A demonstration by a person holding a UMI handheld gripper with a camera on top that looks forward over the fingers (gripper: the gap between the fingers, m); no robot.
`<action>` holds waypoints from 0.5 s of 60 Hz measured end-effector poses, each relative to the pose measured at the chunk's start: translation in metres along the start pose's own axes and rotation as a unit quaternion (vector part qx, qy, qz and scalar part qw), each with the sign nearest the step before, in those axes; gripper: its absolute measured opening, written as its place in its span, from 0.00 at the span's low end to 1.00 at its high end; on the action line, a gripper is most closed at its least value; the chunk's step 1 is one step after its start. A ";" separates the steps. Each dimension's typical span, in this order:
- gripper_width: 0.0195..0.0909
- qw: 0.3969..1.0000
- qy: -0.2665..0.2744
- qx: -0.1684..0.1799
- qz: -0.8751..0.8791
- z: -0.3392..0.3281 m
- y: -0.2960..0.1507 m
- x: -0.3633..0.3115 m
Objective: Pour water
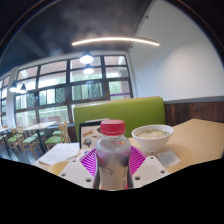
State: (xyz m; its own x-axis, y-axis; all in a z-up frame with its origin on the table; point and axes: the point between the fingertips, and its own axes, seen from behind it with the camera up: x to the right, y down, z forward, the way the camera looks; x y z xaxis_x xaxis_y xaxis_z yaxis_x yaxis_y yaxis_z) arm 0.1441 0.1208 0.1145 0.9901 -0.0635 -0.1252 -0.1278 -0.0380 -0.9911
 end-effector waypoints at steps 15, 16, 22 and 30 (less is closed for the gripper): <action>0.26 0.998 -0.004 -0.008 -0.069 0.006 0.018 -0.009; 0.28 0.998 -0.003 -0.010 -0.068 0.006 0.018 -0.009; 0.49 0.998 -0.007 -0.021 -0.067 0.002 0.017 -0.011; 0.90 0.996 -0.010 -0.031 -0.083 -0.021 0.013 -0.008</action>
State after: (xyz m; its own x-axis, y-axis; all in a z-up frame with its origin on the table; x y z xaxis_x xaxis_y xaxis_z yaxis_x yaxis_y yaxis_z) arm 0.1329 0.1000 0.1038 0.9988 -0.0312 0.0388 0.0353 -0.1074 -0.9936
